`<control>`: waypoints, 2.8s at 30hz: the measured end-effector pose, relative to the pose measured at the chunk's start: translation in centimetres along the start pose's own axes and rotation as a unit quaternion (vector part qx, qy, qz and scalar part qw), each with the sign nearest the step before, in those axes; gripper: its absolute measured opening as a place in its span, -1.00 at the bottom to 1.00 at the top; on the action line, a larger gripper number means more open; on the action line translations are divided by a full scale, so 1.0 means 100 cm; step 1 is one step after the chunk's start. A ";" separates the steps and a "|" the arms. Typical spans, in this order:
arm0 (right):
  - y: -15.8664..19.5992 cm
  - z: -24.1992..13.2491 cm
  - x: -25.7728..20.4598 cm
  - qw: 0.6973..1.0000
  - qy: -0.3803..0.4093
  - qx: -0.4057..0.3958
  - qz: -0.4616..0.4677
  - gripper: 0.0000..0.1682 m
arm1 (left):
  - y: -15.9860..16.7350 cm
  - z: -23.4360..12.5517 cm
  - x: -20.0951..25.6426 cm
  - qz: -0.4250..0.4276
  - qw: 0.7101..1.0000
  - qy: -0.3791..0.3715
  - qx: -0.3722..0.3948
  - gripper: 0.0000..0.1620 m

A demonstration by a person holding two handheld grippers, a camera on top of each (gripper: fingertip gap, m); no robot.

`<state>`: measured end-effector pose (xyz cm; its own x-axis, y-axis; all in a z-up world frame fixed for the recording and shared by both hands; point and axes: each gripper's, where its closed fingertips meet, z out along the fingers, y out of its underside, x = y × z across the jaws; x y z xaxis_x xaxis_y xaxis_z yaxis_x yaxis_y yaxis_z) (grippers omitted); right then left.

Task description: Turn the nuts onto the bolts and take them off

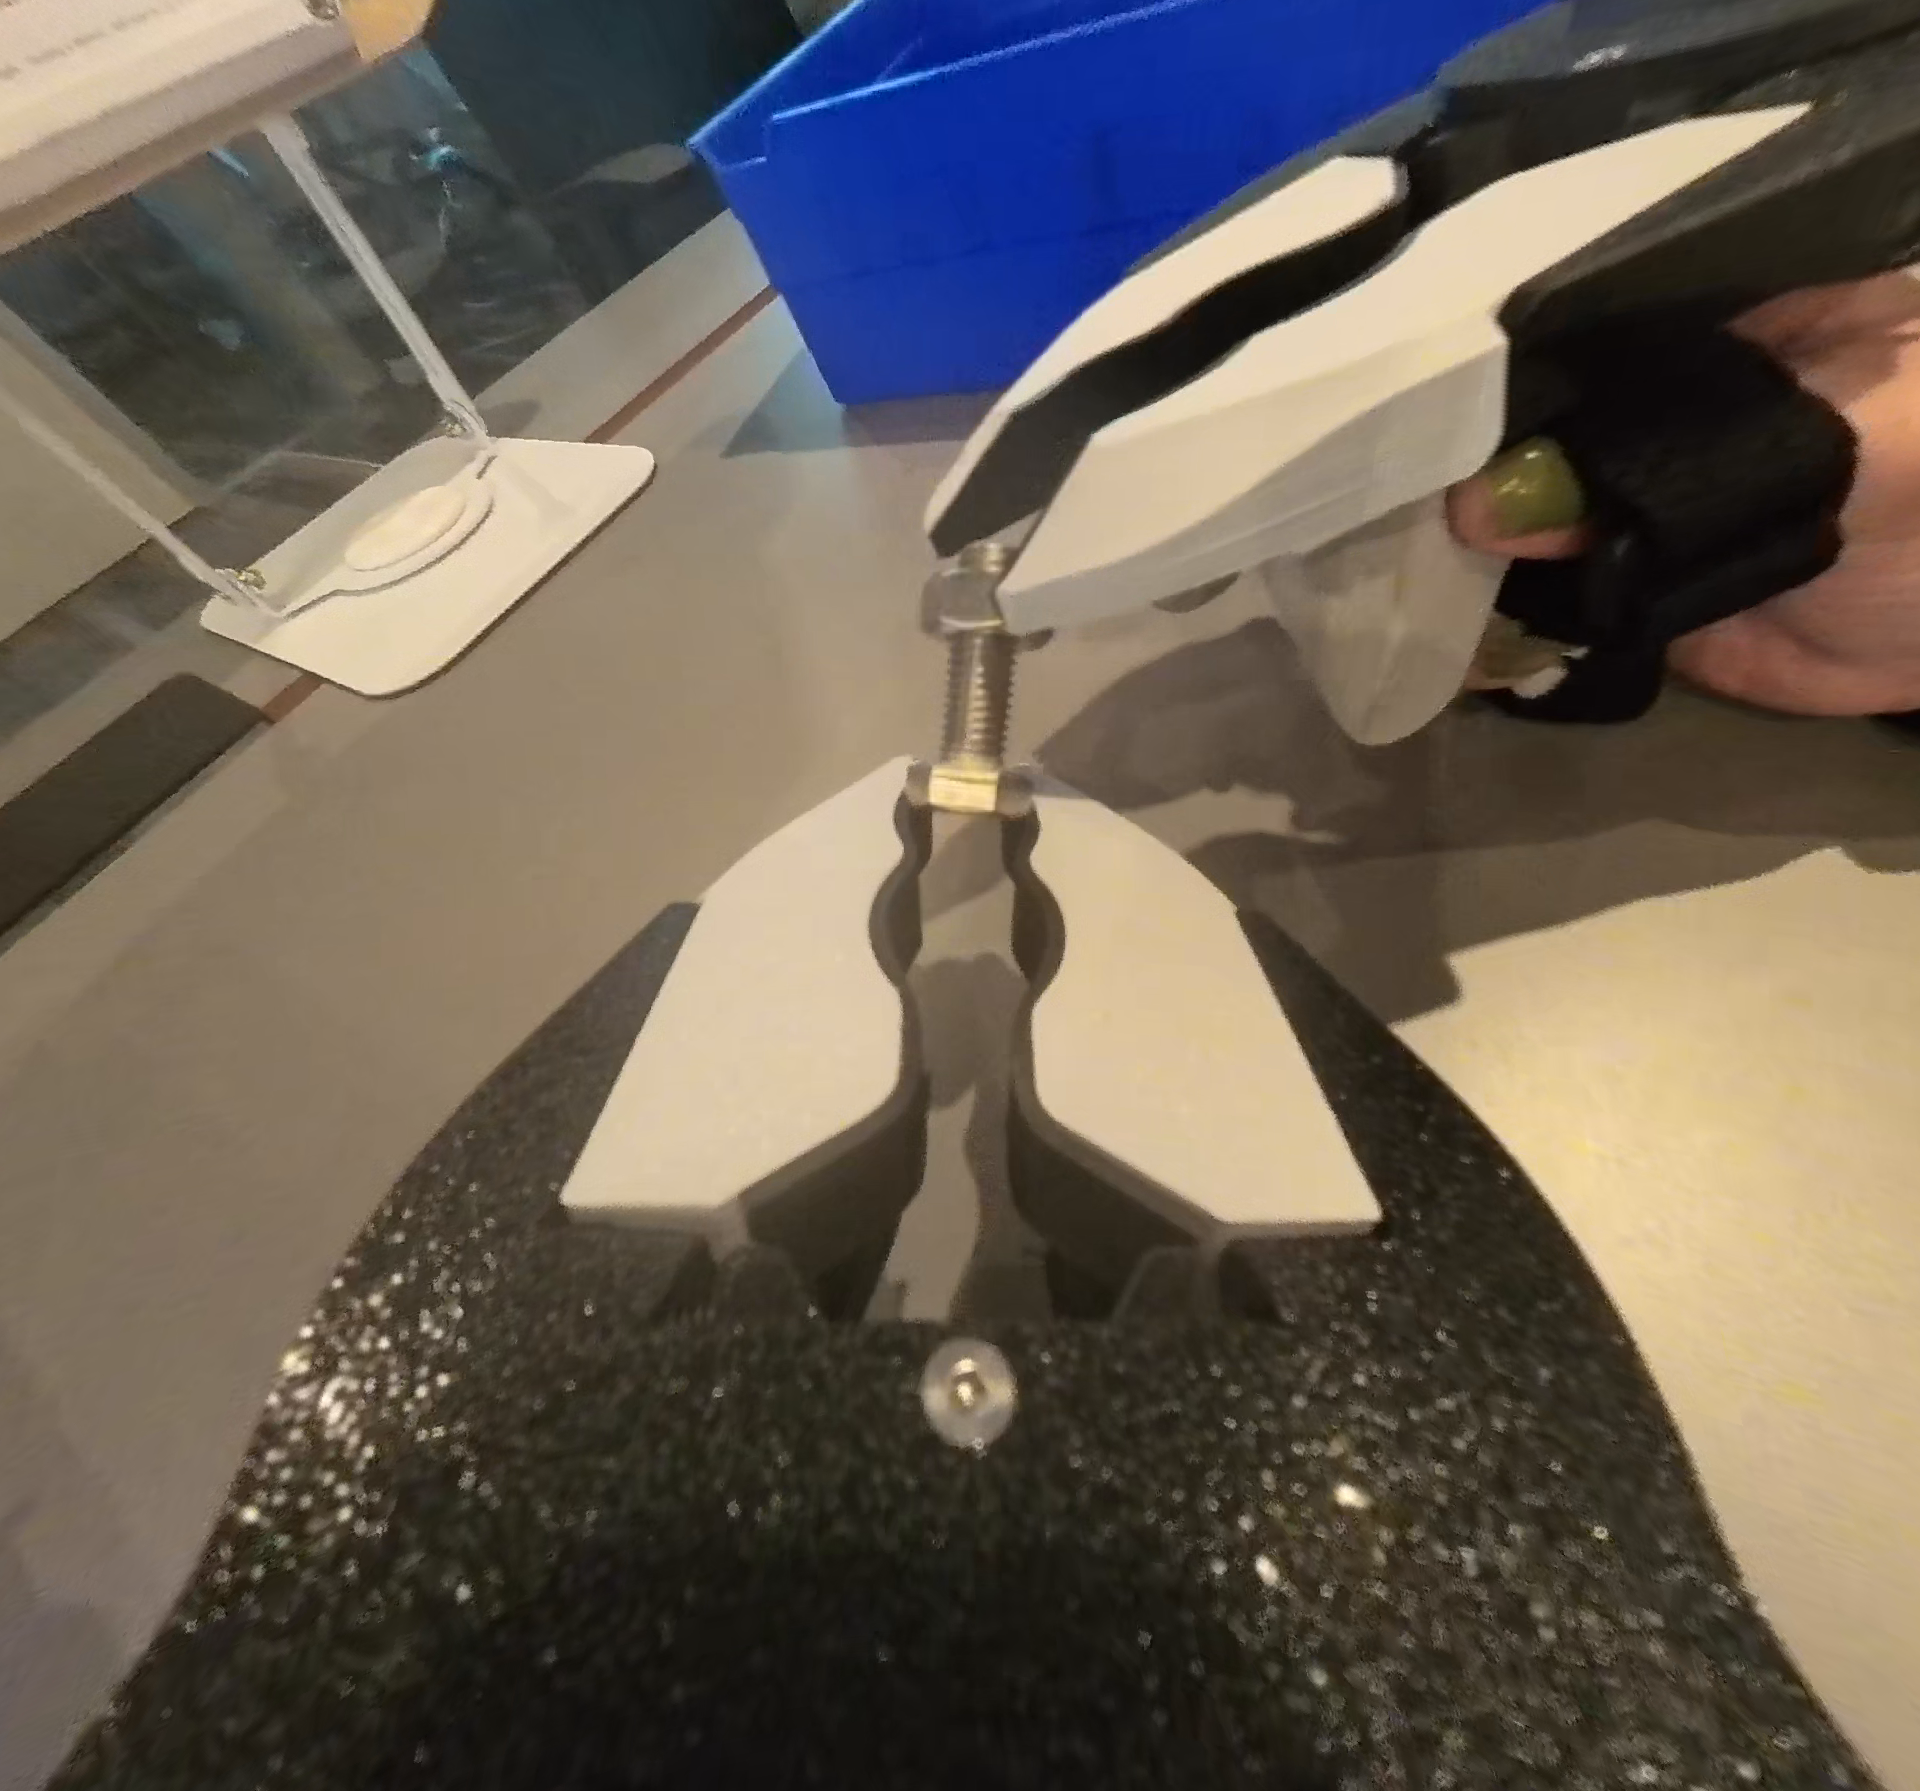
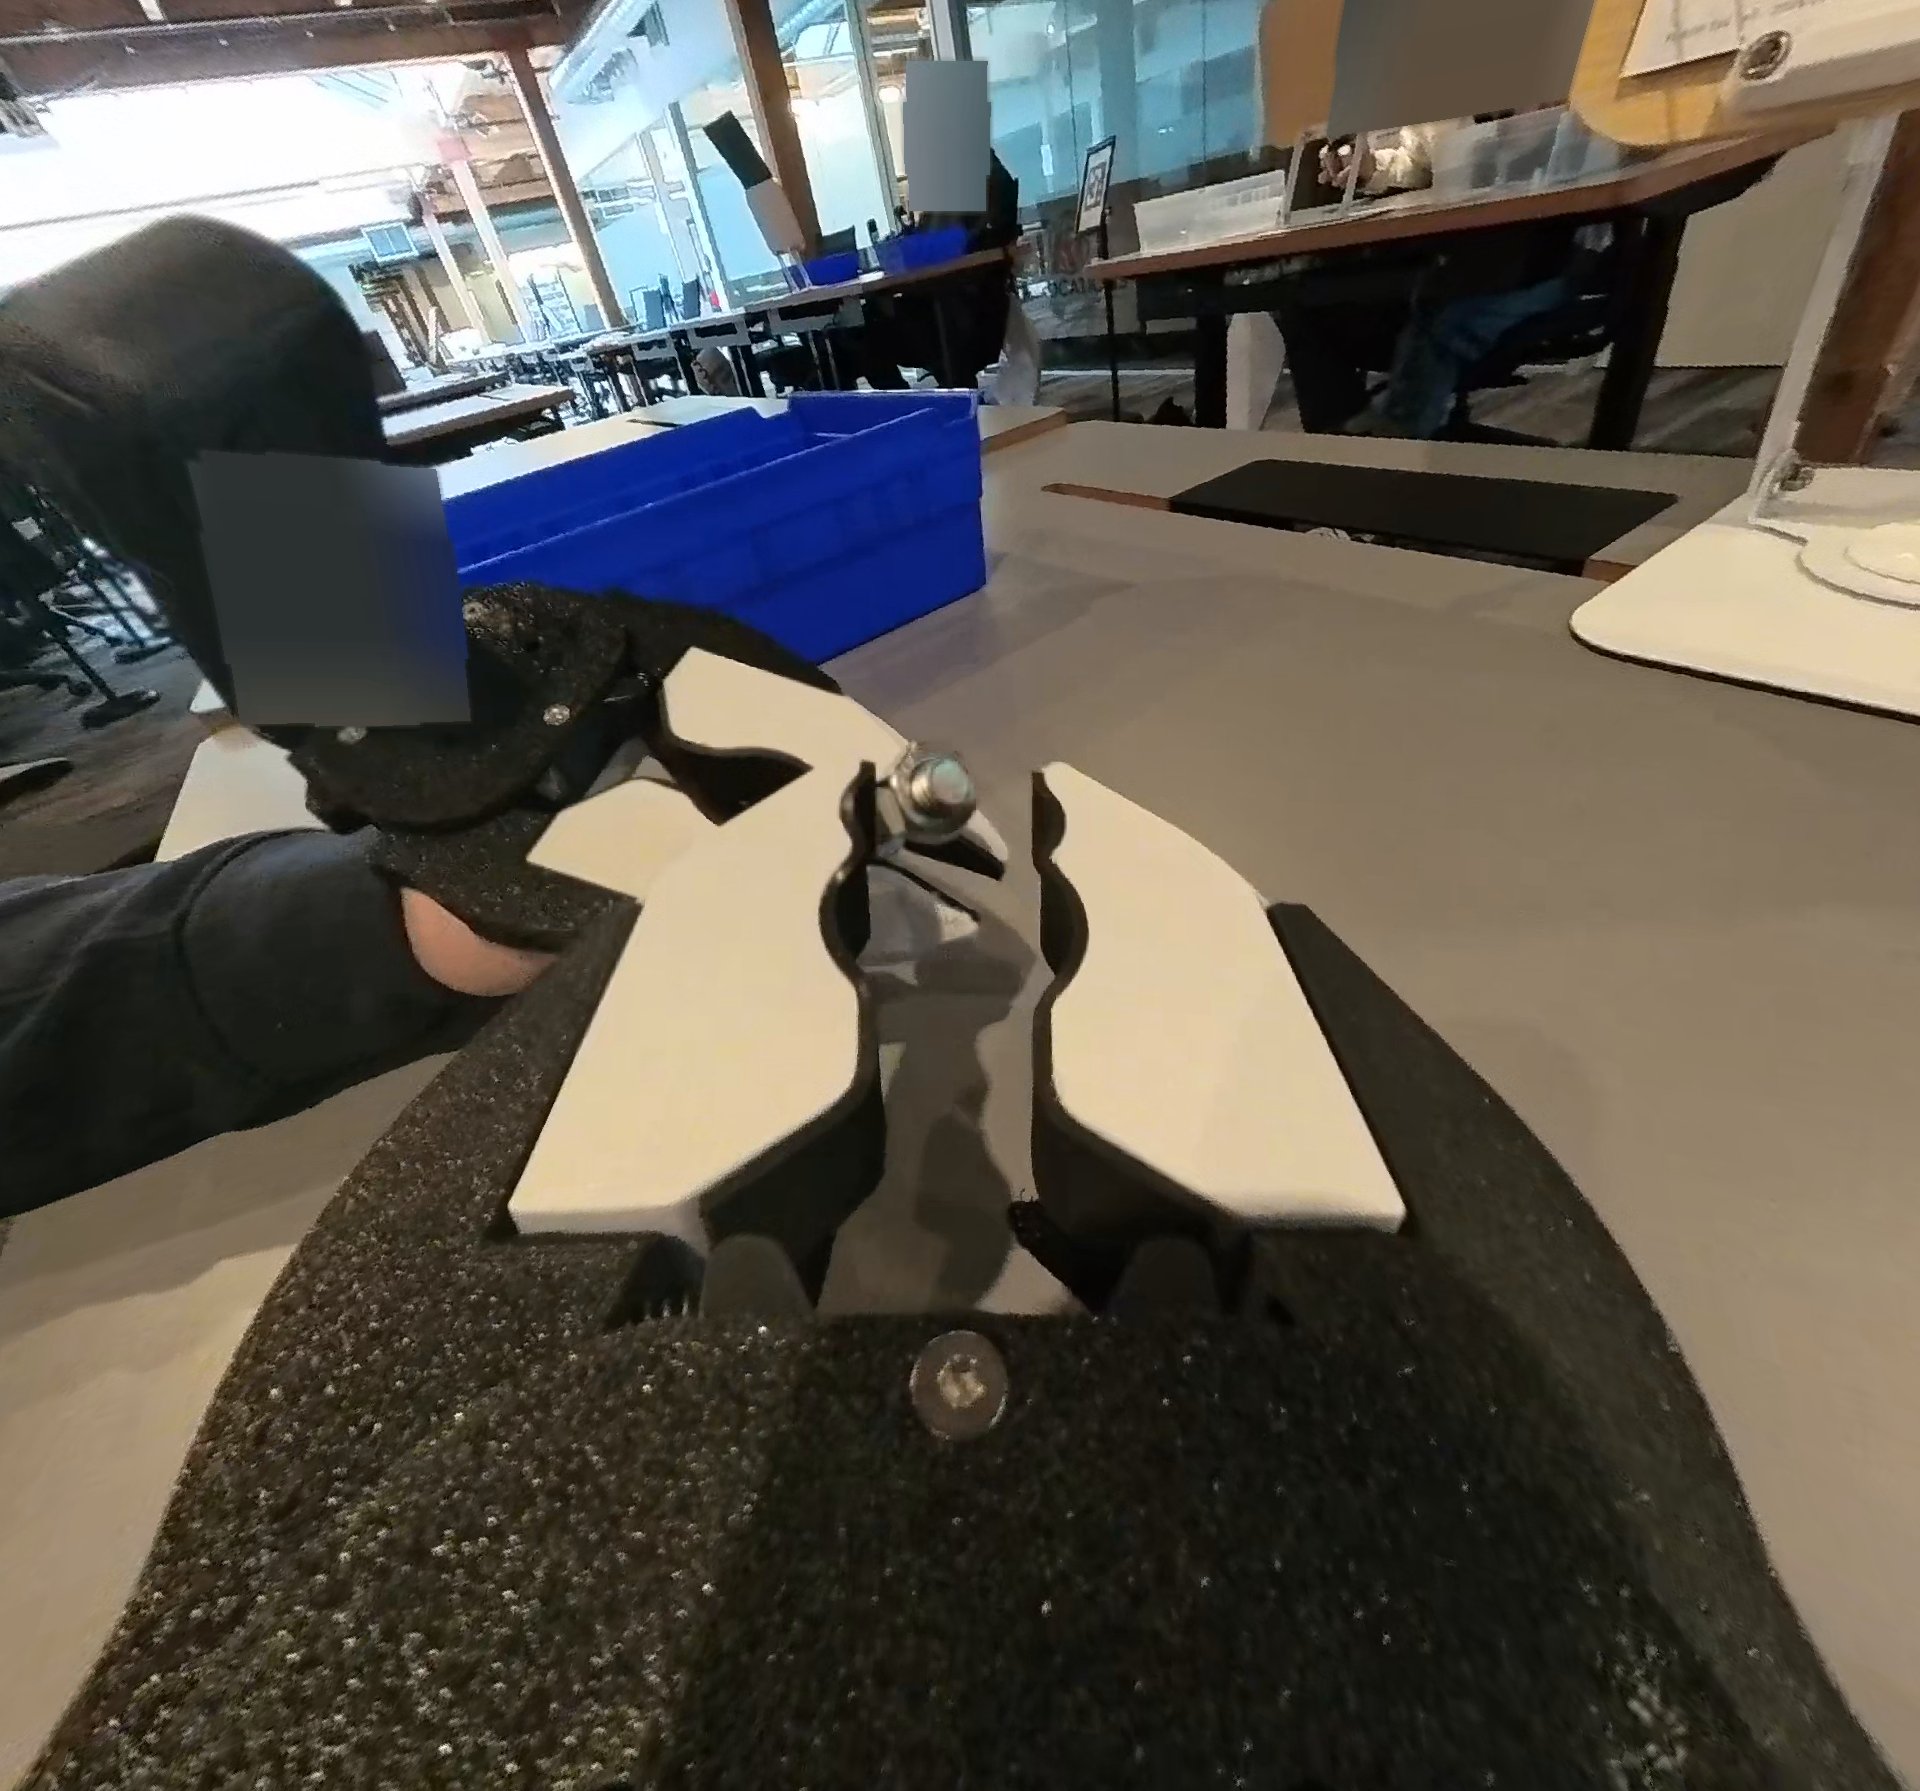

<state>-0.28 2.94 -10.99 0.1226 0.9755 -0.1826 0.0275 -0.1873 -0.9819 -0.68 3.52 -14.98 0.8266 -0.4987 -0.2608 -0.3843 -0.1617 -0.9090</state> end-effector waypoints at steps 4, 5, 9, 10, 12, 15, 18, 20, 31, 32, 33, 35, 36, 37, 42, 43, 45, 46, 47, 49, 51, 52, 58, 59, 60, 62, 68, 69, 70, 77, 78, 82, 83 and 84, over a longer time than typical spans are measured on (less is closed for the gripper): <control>0.003 -0.002 0.008 1.000 0.014 -0.011 0.013 -0.70 | -0.004 -0.003 -0.003 -0.021 1.000 0.003 0.018 -0.88; 0.003 -0.002 0.008 1.000 0.013 -0.012 0.015 -0.70 | -0.005 -0.004 -0.004 -0.026 0.999 0.005 0.022 -0.89; 0.004 -0.001 0.007 1.000 0.005 -0.015 0.018 -0.70 | -0.007 -0.008 -0.006 -0.041 0.998 0.014 0.037 -1.00; 0.004 -0.001 0.007 1.000 0.004 -0.016 0.019 -0.70 | -0.007 -0.008 -0.006 -0.043 0.998 0.015 0.037 -1.00; 0.004 -0.002 0.007 1.000 0.004 -0.016 0.022 -0.70 | -0.007 -0.008 -0.006 -0.043 0.998 0.016 0.036 -1.00; 0.001 -0.005 0.013 1.000 0.019 -0.010 0.021 -0.71 | -0.005 -0.007 -0.007 -0.039 0.999 0.010 0.027 -1.00; -0.003 -0.017 0.031 0.998 0.062 -0.014 0.012 -0.76 | -0.002 -0.006 -0.007 -0.028 1.000 0.000 0.014 -1.00; -0.010 -0.032 0.047 0.995 0.102 -0.007 0.007 -0.80 | 0.001 -0.005 -0.006 -0.020 1.000 -0.003 0.003 -1.00; 0.024 -0.077 0.044 0.985 0.019 -0.173 0.013 -0.72 | 0.003 -0.003 0.001 0.016 1.000 -0.004 -0.006 -1.00; 0.036 -0.081 0.044 0.976 0.014 -0.218 -0.007 -0.70 | 0.003 -0.003 0.000 0.014 1.000 -0.003 -0.005 -1.00; 0.045 -0.083 0.044 0.967 0.011 -0.254 -0.027 -0.67 | 0.002 -0.003 0.000 0.011 1.000 -0.002 -0.002 -1.00; 0.056 -0.085 0.046 0.951 0.008 -0.301 -0.067 -0.66 | 0.001 -0.004 0.000 0.004 1.000 0.001 0.002 -0.99; 0.061 -0.085 0.046 0.944 0.003 -0.321 -0.081 -0.68 | 0.000 -0.004 0.000 0.001 1.000 0.003 0.005 -0.99; 0.064 -0.085 0.047 0.935 -0.002 -0.343 -0.092 -0.69 | 0.000 -0.005 -0.001 -0.003 1.000 0.003 0.007 -0.98; 0.074 -0.083 0.047 0.882 -0.018 -0.439 -0.168 -0.75 | -0.002 -0.006 -0.002 -0.016 1.000 0.008 0.014 -0.97; 0.074 -0.082 0.049 0.869 -0.013 -0.457 -0.191 -0.77 | -0.002 -0.006 -0.002 -0.017 1.000 0.008 0.014 -0.97; 0.078 -0.081 0.050 0.839 -0.015 -0.496 -0.225 -0.78 | -0.001 -0.006 -0.002 -0.015 1.000 0.010 0.014 -0.96; 0.080 -0.080 0.050 0.826 -0.018 -0.512 -0.237 -0.78 | -0.001 -0.006 -0.001 -0.014 1.000 0.010 0.013 -0.96; 0.081 -0.078 0.049 0.816 -0.026 -0.524 -0.244 -0.78 | -0.001 -0.006 -0.001 -0.013 1.000 0.011 0.013 -0.96; 0.086 -0.076 0.048 0.798 -0.036 -0.549 -0.245 -0.78 | -0.001 -0.006 0.000 -0.012 1.000 0.011 0.013 -0.95; 0.087 -0.073 0.050 0.787 -0.036 -0.565 -0.244 -0.80 | -0.002 -0.006 -0.001 -0.013 1.000 0.012 0.014 -0.95; 0.087 -0.073 0.050 0.783 -0.037 -0.571 -0.242 -0.81 | -0.002 -0.006 -0.001 -0.013 1.000 0.011 0.014 -0.95; 0.083 -0.055 0.052 0.814 -0.023 -0.537 -0.220 -0.88 | -0.002 -0.007 -0.002 -0.018 1.000 0.013 0.018 -0.93; 0.080 -0.048 0.049 0.834 -0.025 -0.513 -0.202 -0.88 | -0.003 -0.007 -0.002 -0.019 1.000 0.013 0.019 -0.92; 0.077 -0.041 0.045 0.854 -0.032 -0.485 -0.183 -0.88 | -0.003 -0.007 -0.002 -0.021 0.999 0.014 0.020 -0.91; 0.070 -0.029 0.036 0.888 -0.052 -0.428 -0.158 -0.88 | -0.004 -0.008 -0.003 -0.027 0.999 0.017 0.025 -0.90; 0.064 -0.008 0.023 0.915 -0.073 -0.328 -0.224 -0.88 | -0.004 -0.009 -0.004 -0.053 0.998 0.033 0.027 -0.79; 0.063 -0.005 0.022 0.916 -0.070 -0.318 -0.233 -0.88 | -0.004 -0.010 -0.006 -0.057 0.998 0.030 0.024 -0.78; 0.062 0.000 0.020 0.921 -0.070 -0.301 -0.237 -0.88 | -0.003 -0.010 -0.008 -0.061 0.998 0.025 0.023 -0.78; 0.073 0.011 0.015 0.938 -0.107 -0.279 -0.174 -0.87 | -0.001 -0.013 -0.019 -0.085 0.996 0.010 0.024 -0.78; 0.072 0.011 0.016 0.939 -0.107 -0.277 -0.173 -0.87 | -0.001 -0.013 -0.019 -0.084 0.996 0.010 0.023 -0.78; 0.073 0.009 0.016 0.935 -0.111 -0.277 -0.190 -0.88 | 0.004 -0.010 -0.013 -0.076 0.997 0.024 0.002 -0.78; 0.074 0.009 0.016 0.932 -0.109 -0.278 -0.205 -0.88 | 0.006 -0.009 -0.009 -0.076 0.996 0.035 -0.008 -0.78; 0.075 0.009 0.015 0.928 -0.109 -0.276 -0.223 -0.87 | 0.009 -0.007 -0.005 -0.079 0.996 0.047 -0.019 -0.78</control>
<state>-0.75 3.11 -18.66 -0.2246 0.9591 0.1722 0.5394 0.2696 -0.7977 -1.76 3.01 -15.44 0.8361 -0.5423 -0.0828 -0.2703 -0.2760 -0.9224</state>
